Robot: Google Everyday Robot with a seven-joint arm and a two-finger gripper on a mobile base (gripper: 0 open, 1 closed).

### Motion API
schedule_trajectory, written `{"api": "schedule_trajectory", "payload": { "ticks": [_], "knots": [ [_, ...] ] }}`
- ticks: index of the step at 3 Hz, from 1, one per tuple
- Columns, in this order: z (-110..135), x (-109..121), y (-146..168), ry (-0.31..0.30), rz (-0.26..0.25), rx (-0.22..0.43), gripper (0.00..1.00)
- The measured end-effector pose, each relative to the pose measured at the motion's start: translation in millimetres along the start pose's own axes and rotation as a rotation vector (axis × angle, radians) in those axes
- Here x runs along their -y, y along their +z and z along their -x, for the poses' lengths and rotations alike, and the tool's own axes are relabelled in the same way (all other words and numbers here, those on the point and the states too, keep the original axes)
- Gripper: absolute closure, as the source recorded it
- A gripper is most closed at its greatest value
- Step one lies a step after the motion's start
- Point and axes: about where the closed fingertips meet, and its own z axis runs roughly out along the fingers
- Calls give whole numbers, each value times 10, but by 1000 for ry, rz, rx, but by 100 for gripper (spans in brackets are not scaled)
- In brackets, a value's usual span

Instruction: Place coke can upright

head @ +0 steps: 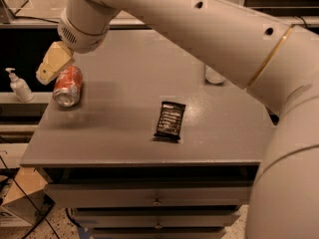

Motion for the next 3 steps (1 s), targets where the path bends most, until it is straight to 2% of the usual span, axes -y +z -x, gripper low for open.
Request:
{"api": "schedule_trajectory", "payload": {
  "ticks": [1,3],
  "knots": [
    [129,19,214,43,-4,19,0],
    [232,15,654,116,16,-7,0]
  ]
}}
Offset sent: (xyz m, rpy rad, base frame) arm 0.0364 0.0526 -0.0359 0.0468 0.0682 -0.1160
